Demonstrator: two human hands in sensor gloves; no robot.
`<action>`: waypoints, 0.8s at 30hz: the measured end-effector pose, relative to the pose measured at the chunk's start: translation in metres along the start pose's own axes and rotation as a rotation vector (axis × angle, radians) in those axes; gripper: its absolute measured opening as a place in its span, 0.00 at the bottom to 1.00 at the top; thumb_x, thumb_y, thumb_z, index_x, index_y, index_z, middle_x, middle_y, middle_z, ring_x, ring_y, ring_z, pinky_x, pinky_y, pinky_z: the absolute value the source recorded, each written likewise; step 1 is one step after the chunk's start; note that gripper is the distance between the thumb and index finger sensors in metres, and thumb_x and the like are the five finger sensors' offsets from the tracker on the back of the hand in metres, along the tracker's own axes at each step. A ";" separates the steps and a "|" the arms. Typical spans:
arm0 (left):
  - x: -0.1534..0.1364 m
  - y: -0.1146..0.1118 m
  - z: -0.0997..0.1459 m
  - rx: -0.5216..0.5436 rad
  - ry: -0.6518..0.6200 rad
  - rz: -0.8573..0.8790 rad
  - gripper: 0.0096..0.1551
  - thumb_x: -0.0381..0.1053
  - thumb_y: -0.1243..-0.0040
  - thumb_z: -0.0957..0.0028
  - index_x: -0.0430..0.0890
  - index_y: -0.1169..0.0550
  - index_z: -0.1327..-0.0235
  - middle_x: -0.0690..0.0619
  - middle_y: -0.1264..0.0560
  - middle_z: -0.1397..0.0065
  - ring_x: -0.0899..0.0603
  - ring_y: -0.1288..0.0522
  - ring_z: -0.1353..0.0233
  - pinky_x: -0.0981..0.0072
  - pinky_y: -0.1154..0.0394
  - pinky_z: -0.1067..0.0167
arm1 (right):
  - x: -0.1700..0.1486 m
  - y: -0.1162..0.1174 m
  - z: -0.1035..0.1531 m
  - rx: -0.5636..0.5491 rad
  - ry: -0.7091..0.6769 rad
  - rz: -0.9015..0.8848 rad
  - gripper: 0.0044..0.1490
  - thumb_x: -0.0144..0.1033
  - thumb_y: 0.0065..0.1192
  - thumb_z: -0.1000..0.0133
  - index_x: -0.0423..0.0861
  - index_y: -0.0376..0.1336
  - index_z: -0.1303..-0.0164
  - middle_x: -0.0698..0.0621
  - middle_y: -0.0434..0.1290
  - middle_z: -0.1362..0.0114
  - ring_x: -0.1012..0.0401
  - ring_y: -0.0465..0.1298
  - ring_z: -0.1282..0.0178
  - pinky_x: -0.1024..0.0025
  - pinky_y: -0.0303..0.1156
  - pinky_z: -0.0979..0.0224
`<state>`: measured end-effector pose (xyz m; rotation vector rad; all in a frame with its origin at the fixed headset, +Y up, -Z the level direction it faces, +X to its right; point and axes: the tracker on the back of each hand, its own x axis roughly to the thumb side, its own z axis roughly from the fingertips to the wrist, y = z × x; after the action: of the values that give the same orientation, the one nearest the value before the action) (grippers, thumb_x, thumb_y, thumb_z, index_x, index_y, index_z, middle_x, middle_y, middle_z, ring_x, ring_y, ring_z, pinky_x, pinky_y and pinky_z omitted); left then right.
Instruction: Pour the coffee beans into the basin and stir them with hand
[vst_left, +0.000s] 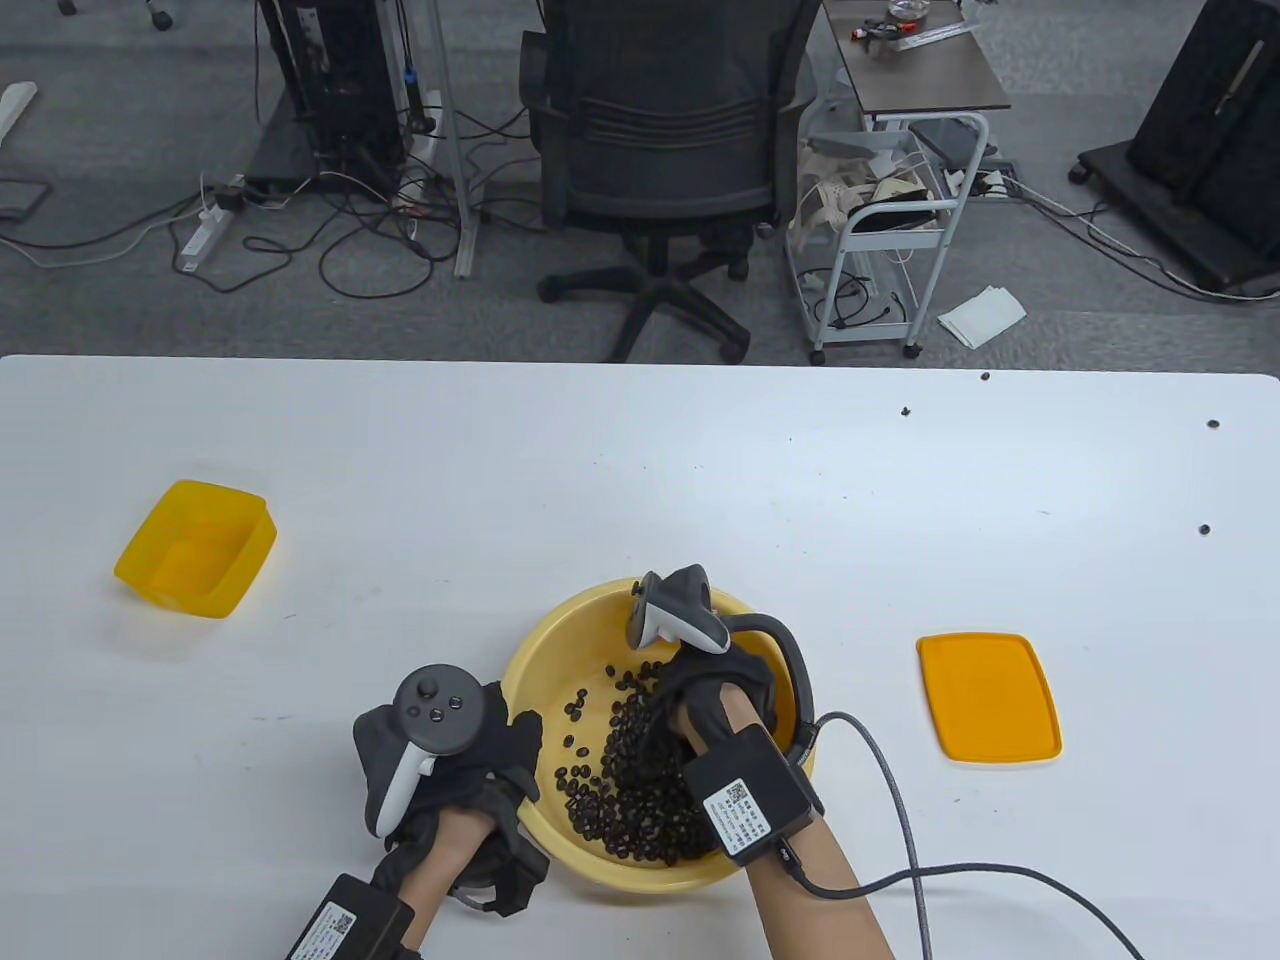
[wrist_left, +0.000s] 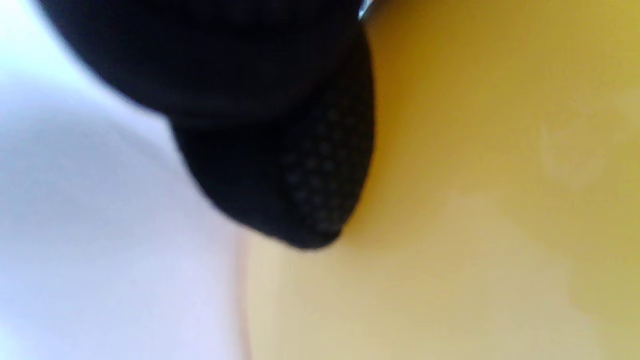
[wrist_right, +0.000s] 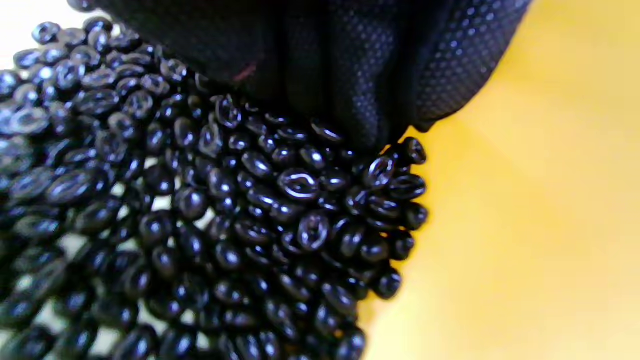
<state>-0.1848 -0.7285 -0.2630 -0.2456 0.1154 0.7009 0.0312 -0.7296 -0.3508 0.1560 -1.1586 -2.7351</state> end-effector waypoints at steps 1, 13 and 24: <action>0.000 0.000 0.000 0.002 0.002 0.001 0.37 0.53 0.42 0.48 0.30 0.35 0.37 0.37 0.14 0.49 0.49 0.08 0.78 0.75 0.11 0.86 | -0.001 0.002 0.001 0.019 -0.009 0.000 0.30 0.41 0.60 0.53 0.43 0.67 0.41 0.43 0.73 0.37 0.50 0.80 0.42 0.60 0.78 0.42; 0.000 0.000 0.000 0.007 0.006 0.002 0.37 0.53 0.42 0.48 0.30 0.34 0.37 0.36 0.14 0.49 0.49 0.08 0.78 0.75 0.11 0.87 | 0.010 0.038 0.017 0.300 -0.298 -0.095 0.29 0.41 0.60 0.53 0.43 0.69 0.44 0.43 0.76 0.40 0.49 0.81 0.44 0.58 0.79 0.43; 0.000 0.000 0.000 0.010 0.006 -0.002 0.37 0.53 0.42 0.48 0.30 0.35 0.37 0.37 0.14 0.49 0.49 0.08 0.78 0.75 0.11 0.86 | 0.059 0.043 0.040 0.284 -0.530 -0.177 0.30 0.40 0.59 0.52 0.44 0.65 0.40 0.44 0.73 0.36 0.50 0.79 0.40 0.59 0.77 0.38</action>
<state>-0.1845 -0.7285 -0.2629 -0.2382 0.1246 0.6978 -0.0287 -0.7423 -0.2938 -0.4855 -1.7393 -2.8330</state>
